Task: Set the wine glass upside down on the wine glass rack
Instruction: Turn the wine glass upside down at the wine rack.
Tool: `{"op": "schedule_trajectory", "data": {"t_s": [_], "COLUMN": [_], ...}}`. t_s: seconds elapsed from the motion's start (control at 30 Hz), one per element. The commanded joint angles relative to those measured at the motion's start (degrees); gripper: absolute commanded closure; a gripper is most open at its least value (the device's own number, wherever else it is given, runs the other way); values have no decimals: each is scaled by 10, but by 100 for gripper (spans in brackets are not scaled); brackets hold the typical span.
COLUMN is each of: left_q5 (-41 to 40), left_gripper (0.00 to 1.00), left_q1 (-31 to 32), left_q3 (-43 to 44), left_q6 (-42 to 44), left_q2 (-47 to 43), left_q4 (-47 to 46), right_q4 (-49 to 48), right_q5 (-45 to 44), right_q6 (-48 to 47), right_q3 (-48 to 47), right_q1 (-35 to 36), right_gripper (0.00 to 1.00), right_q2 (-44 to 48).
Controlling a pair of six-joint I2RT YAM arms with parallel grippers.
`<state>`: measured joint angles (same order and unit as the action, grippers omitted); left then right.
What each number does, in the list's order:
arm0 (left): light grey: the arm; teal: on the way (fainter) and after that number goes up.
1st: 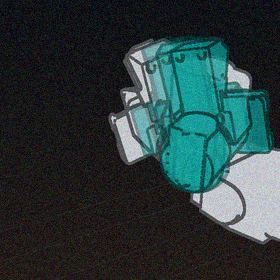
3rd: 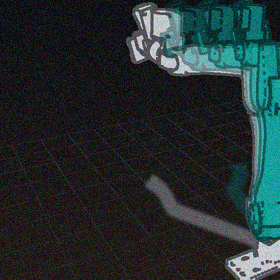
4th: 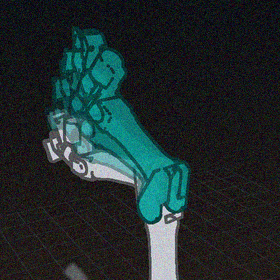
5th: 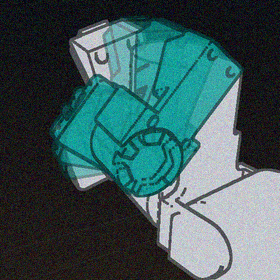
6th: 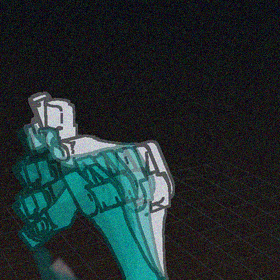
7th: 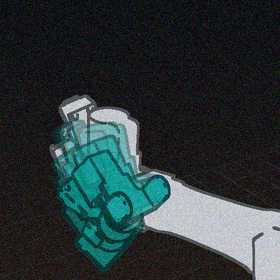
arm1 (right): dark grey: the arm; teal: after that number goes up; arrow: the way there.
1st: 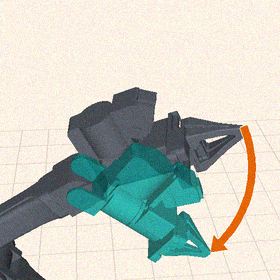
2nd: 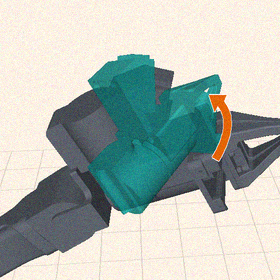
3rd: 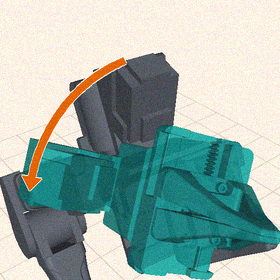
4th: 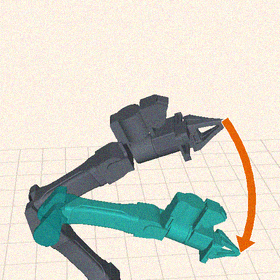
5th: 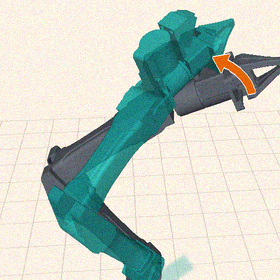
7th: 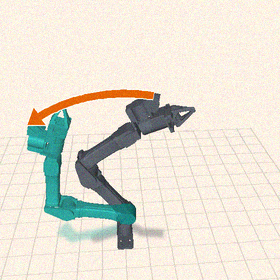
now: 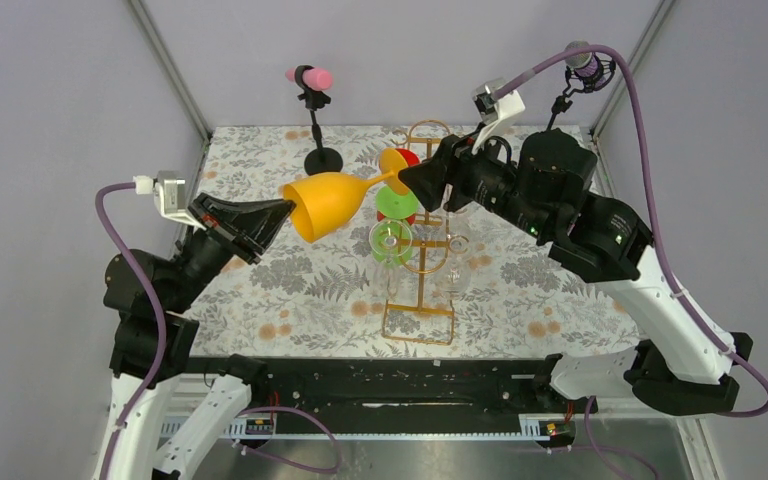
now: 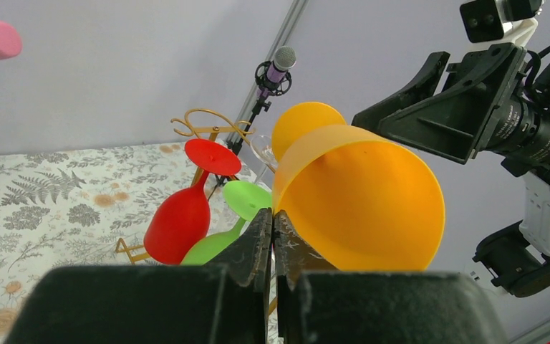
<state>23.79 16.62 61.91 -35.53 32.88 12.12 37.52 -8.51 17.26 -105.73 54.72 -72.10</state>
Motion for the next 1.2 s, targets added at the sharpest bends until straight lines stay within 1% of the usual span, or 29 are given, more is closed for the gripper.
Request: {"op": "schedule_trajectory", "data": {"t_s": [0.0, 0.17, 0.4, 0.53, 0.63, 0.77, 0.8, 0.87, 0.9, 0.93, 0.97, 1.0, 1.07, 1.1, 1.13, 1.17], "left_q5": [19, 20, 21, 17, 16, 19, 19, 21, 24, 25, 28, 29, 32, 33, 33, 31], "left_gripper": [100, 100, 100, 100, 100, 100, 100, 100, 100, 100, 95, 87, 64, 55, 48, 44], "left_q1": [3, 5, 6, 6, 6, 6, 6, 6, 6, 6, 5, 6, 6, 6, 6, 6], "left_q3": [23, 23, 23, 18, 11, 8, 7, 5, 4, 3, 2, 1, -1, -2, -1, 1], "left_q6": [1, -1, -2, -3, -8, -16, -18, -26, -28, -32, -35, -38, -43, -46, -47, -48], "left_q2": [5, 5, 5, 1, -4, -7, -7, -9, -9, -9, -10, -11, -12, -13, -14, -15], "left_q4": [-14, -15, -15, -16, -19, -23, -23, -24, -26, -25, -25, -25, -25, -24, -23, -21], "right_q4": [-13, -4, 14, 17, 16, 17, 10, -22, -51, -84, -127, -170, -234, -248, -255, -260], "right_q5": [-9, -12, -17, -20, -21, -15, -10, -5, -5, -5, -8, -14, -36, -47, -59, -67], "right_q6": [3, -4, -19, -27, -33, -48, -56, -72, -80, -86, -90, -93, -89, -93, -99, -112], "right_q3": [-1, -2, 0, 2, 7, 13, 18, 46, 72, 101, 133, 167, 214, 223, 227, 229], "right_q1": [5, 5, 5, 5, 5, 5, 5, 5, 5, 5, 5, 5, 5, 5, 5, 5], "right_gripper": [44, 49, 52, 57, 64, 79, 84, 98, 100, 100, 100, 100, 100, 100, 100, 100], "right_q2": [3, -7, -23, -28, -27, -24, -20, -2, 15, 32, 55, 76, 111, 122, 130, 137]}}
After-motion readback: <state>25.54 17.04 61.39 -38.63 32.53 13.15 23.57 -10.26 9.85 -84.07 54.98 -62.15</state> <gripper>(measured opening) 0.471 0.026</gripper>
